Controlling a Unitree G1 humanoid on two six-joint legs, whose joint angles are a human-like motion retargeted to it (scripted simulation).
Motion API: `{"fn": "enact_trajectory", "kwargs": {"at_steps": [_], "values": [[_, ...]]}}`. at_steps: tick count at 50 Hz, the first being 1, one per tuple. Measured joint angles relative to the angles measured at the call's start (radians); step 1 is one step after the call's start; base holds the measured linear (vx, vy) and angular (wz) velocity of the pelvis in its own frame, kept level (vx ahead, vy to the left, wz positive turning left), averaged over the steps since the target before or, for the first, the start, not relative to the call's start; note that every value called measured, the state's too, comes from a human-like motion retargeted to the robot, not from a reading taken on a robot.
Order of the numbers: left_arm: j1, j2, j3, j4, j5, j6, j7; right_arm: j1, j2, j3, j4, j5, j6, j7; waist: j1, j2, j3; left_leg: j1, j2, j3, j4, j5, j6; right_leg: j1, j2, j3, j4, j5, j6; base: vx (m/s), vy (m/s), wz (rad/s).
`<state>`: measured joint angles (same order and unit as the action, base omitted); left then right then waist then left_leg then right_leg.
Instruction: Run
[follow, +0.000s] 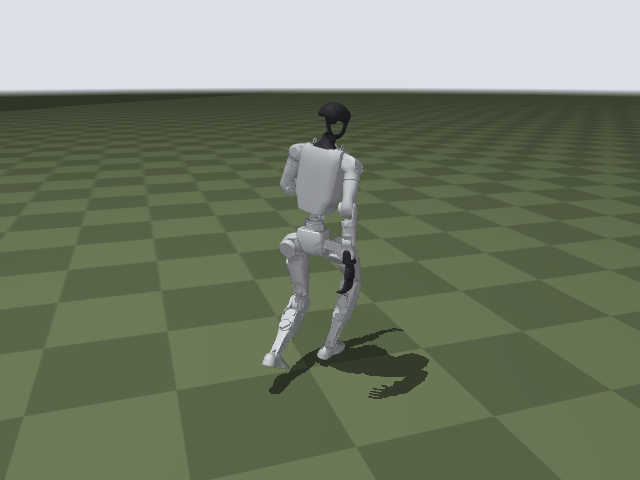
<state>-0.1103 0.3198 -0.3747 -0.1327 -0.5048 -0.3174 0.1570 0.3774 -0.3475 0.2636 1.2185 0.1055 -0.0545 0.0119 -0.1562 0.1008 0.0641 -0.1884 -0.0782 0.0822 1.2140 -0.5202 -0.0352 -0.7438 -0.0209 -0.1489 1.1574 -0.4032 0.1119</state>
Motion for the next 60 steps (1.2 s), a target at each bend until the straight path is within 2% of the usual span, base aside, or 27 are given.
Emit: {"fn": "enact_trajectory", "kwargs": {"at_steps": [2,4,7,10,12,15,18,20,22,24,27,30,32,35,38,40,44,45,47,50,55,57,60], "values": [[0.009,0.006,-0.023,-0.029,-0.01,0.004,-0.03,0.011,-0.006,-0.009,0.001,0.016,0.005,-0.002,0.023,0.022,-0.004,-0.007,0.07,0.018,0.158,0.071,-0.019,0.024,0.044,-0.023,-0.01,-0.019,-0.033,-0.03,-0.06,-0.3],[0.037,0.005,-0.045,-0.021,-0.012,0.023,-0.042,-0.023,-0.013,-0.003,-0.01,0.008,0.004,-0.023,0.047,0.018,0.0,-0.026,0.128,0.046,0.334,0.076,0.004,0.041,0.052,-0.031,0.084,-0.102,-0.098,-0.03,-0.05,-0.19],[0.074,0.017,-0.048,0.045,-0.003,0.083,-0.043,-0.192,-0.034,0.02,-0.053,-0.024,0.005,-0.077,0.089,0.007,0.033,-0.12,0.219,0.064,0.574,-0.007,0.091,0.091,0.067,-0.031,0.197,-0.277,-0.195,-0.03,-0.06,-0.18],[0.118,0.023,-0.016,0.121,0.019,0.134,-0.052,-0.44,-0.048,0.051,-0.184,-0.019,-0.011,-0.158,0.145,-0.018,0.069,-0.293,0.25,0.077,0.655,-0.101,0.179,0.174,0.078,-0.004,0.207,-0.365,-0.21,-0.03,-0.03,-0.37],[0.197,0.048,0.016,0.111,0.013,0.14,-0.083,-0.535,-0.069,0.065,-0.379,0.003,-0.045,-0.187,0.192,-0.042,0.073,-0.388,0.219,0.102,0.562,-0.121,0.196,0.256,0.074,0.033,0.161,-0.331,-0.17,0.01,0.03,-0.58],[0.353,0.1,0.073,0.057,-0.006,0.123,-0.149,-0.579,-0.105,0.083,-0.71,0.042,-0.104,-0.173,0.25,-0.087,0.053,-0.451,0.133,0.145,0.266,-0.121,0.165,0.379,0.034,0.084,0.079,-0.173,-0.065,0.05,0.06,-0.49],[0.472,0.129,0.118,0.025,-0.008,0.104,-0.186,-0.571,-0.128,0.098,-0.936,0.052,-0.152,-0.123,0.253,-0.147,0.019,-0.454,-0.002,0.179,-0.075,-0.056,0.107,0.434,-0.071,0.112,0.105,0.025,0.047,0.03,0.07,0.06],[0.511,0.124,0.136,0.021,-0.001,0.1,-0.17,-0.56,-0.132,0.101,-1.013,0.023,-0.165,-0.097,0.227,-0.179,0.006,-0.441,-0.078,0.193,-0.186,-0.033,0.103,0.442,-0.141,0.117,0.203,0.108,0.074,0.0,0.07,0.22],[0.511,0.111,0.141,0.024,0.027,0.095,-0.137,-0.534,-0.124,0.103,-1.018,-0.017,-0.163,-0.085,0.2,-0.189,0.008,-0.439,-0.105,0.196,-0.116,-0.079,0.141,0.435,-0.192,0.111,0.361,0.142,0.058,-0.01,0.07,-0.02],[0.466,0.096,0.147,0.032,0.068,0.087,-0.079,-0.488,-0.107,0.1,-0.958,-0.068,-0.136,-0.082,0.164,-0.2,0.02,-0.421,-0.13,0.192,-0.024,-0.171,0.204,0.397,-0.243,0.113,0.529,0.136,0.027,0.0,0.08,-0.13],[0.265,0.064,0.144,0.097,0.135,0.087,0.061,-0.439,-0.045,0.094,-0.674,-0.147,-0.079,-0.112,0.105,-0.209,0.049,-0.378,-0.161,0.169,0.045,-0.323,0.281,0.251,-0.283,0.14,0.714,0.066,-0.021,-0.02,0.08,-0.05],[0.083,0.012,0.139,0.135,0.105,0.093,0.127,-0.352,0.001,0.098,-0.327,-0.17,-0.035,-0.11,0.029,-0.202,0.042,-0.263,-0.194,0.128,-0.031,-0.344,0.268,0.082,-0.315,0.137,0.709,-0.034,-0.066,0.0,0.02,0.16],[0.021,-0.006,0.13,0.115,0.061,0.078,0.103,-0.273,0.004,0.09,-0.185,-0.155,-0.026,-0.08,-0.004,-0.157,0.041,-0.15,-0.164,0.089,-0.099,-0.298,0.209,0.031,-0.273,0.089,0.557,-0.054,-0.069,0.08,-0.03,-0.11],[-0.017,-0.005,0.083,0.063,0.017,0.031,0.032,-0.155,-0.004,0.069,-0.083,-0.111,-0.023,-0.039,-0.029,-0.09,0.028,-0.044,-0.088,0.042,-0.121,-0.152,0.096,0.018,-0.152,0.023,0.242,-0.029,-0.027,0.07,-0.09,-0.24],[-0.013,0.017,0.026,0.015,0.01,0.014,-0.048,-0.087,-0.006,0.055,-0.064,-0.075,-0.012,-0.005,-0.005,-0.035,0.011,-0.05,0.029,0.042,0.054,0.011,0.023,0.049,-0.017,-0.006,0.025,0.0,-0.008,0.0,-0.09,-0.43],[0.003,0.023,-0.005,0.0,-0.006,0.027,-0.083,-0.089,-0.01,0.064,-0.07,-0.073,-0.005,-0.001,0.019,-0.025,0.009,-0.076,0.1,0.065,0.233,0.055,0.026,0.079,0.017,-0.021,0.03,-0.036,-0.043,-0.03,-0.06,-0.36],[0.068,0.029,-0.02,0.068,-0.019,0.095,-0.094,-0.258,-0.029,0.105,-0.112,-0.125,0.001,-0.047,0.087,-0.042,0.038,-0.197,0.225,0.09,0.558,-0.048,0.134,0.147,0.041,-0.025,0.154,-0.258,-0.161,-0.03,-0.05,-0.35],[0.08,0.03,-0.013,0.102,-0.011,0.114,-0.09,-0.333,-0.034,0.116,-0.128,-0.136,0.002,-0.068,0.107,-0.049,0.053,-0.248,0.244,0.09,0.608,-0.083,0.166,0.166,0.048,-0.02,0.167,-0.309,-0.179,-0.03,-0.04,-0.52],[0.127,0.024,0.012,0.155,0.001,0.138,-0.098,-0.467,-0.041,0.128,-0.215,-0.119,-0.013,-0.115,0.152,-0.069,0.07,-0.352,0.245,0.107,0.587,-0.125,0.207,0.22,0.052,0.001,0.153,-0.33,-0.177,-0.01,0.0,-0.71],[0.252,0.045,0.058,0.163,0.003,0.139,-0.141,-0.568,-0.063,0.132,-0.46,-0.059,-0.062,-0.155,0.216,-0.109,0.07,-0.449,0.182,0.143,0.377,-0.131,0.199,0.318,0.036,0.049,0.09,-0.244,-0.113,0.03,0.05,-0.77],[0.442,0.081,0.123,0.089,0.004,0.108,-0.187,-0.598,-0.101,0.125,-0.872,-0.017,-0.149,-0.14,0.222,-0.198,0.036,-0.464,-0.018,0.185,-0.098,-0.032,0.116,0.38,-0.089,0.112,0.153,0.046,0.043,0.03,0.07,-0.28],[0.466,0.077,0.138,0.063,0.021,0.095,-0.161,-0.599,-0.102,0.113,-0.963,-0.033,-0.168,-0.143,0.192,-0.22,0.035,-0.455,-0.067,0.19,-0.111,-0.03,0.13,0.37,-0.13,0.126,0.284,0.13,0.066,0.0,0.06,-0.19],[0.43,0.064,0.147,0.039,0.07,0.07,-0.091,-0.568,-0.084,0.091,-0.992,-0.072,-0.17,-0.169,0.142,-0.234,0.048,-0.437,-0.094,0.19,0.017,-0.136,0.203,0.323,-0.187,0.129,0.523,0.17,0.051,0.0,0.07,-0.41]]}}
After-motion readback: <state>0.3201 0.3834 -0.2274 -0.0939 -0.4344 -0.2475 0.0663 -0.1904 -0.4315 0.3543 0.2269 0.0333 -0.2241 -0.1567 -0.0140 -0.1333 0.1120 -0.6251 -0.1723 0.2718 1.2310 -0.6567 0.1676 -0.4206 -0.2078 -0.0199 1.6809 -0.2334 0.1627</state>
